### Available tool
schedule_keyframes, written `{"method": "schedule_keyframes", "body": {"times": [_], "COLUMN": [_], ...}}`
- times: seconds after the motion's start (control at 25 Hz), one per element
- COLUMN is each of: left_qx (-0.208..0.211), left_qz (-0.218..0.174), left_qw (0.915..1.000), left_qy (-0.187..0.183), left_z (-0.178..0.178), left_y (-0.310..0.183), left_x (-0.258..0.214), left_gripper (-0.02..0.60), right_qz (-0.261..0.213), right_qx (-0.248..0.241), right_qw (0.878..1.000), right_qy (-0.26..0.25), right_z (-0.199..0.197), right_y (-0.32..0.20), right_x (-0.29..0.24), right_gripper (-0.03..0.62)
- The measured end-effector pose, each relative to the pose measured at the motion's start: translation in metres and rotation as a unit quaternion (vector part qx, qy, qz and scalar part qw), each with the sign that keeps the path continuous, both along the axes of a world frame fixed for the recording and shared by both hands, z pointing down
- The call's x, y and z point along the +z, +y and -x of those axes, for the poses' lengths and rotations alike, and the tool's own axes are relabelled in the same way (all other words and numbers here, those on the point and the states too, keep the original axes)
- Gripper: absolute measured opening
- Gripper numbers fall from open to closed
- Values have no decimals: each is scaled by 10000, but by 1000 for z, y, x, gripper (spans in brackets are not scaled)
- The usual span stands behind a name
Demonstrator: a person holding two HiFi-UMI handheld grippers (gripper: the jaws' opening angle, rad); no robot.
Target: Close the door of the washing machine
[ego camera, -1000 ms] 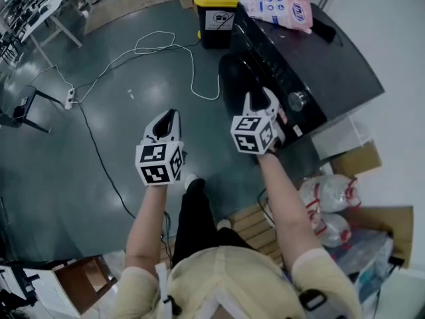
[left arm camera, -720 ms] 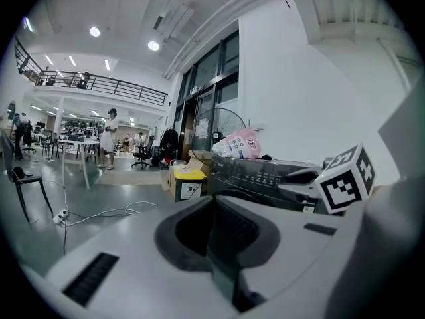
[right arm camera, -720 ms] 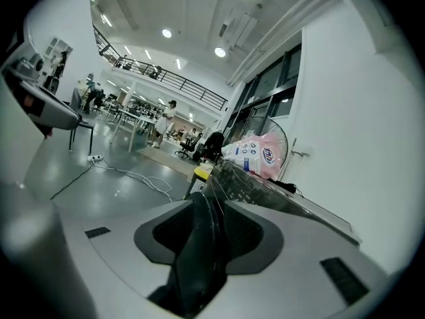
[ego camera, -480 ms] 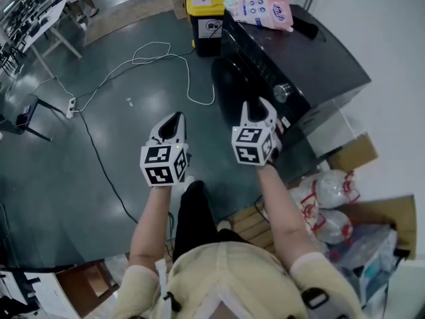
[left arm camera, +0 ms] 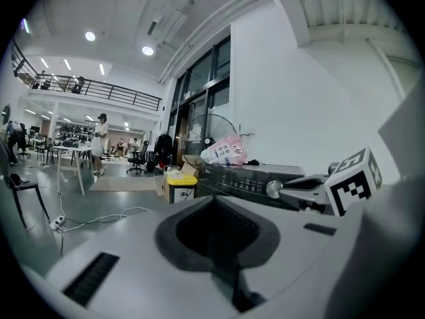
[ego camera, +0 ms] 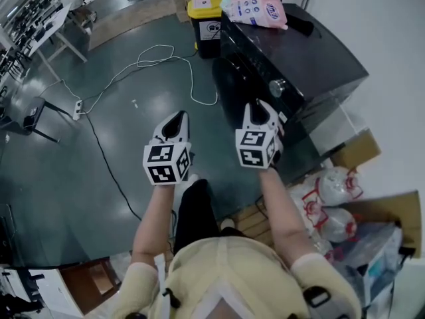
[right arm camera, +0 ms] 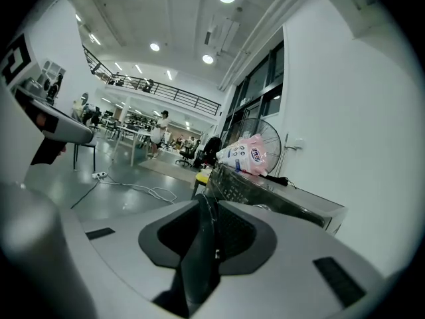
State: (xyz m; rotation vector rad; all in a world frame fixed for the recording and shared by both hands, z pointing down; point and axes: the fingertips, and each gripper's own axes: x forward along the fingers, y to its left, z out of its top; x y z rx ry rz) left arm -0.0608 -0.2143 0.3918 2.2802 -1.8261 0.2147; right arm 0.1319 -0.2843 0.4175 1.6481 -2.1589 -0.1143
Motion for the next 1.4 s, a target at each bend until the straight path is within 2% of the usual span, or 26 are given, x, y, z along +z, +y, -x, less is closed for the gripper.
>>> {"method": "schedule_keyframes", "body": {"times": [0.28, 0.48, 1.4], "left_qx": [26, 36, 143], "left_qz": [29, 61, 134], "left_qw": [10000, 9999, 9997], "left_qy": [-79, -82, -162], "left_z": [-8, -10, -16], "left_y": [6, 8, 13], "left_x": [-1, 0, 7], "left_gripper": [11, 11, 11], "right_qz": [-14, 113, 405], "right_qx": [-7, -60, -181], "right_qw": [9999, 9997, 9973], "right_qy": [-149, -222, -590], "right_z": [-6, -7, -11], "right_y": [13, 20, 39], "right_x": [-4, -1, 7], "right_gripper": [28, 9, 5]}}
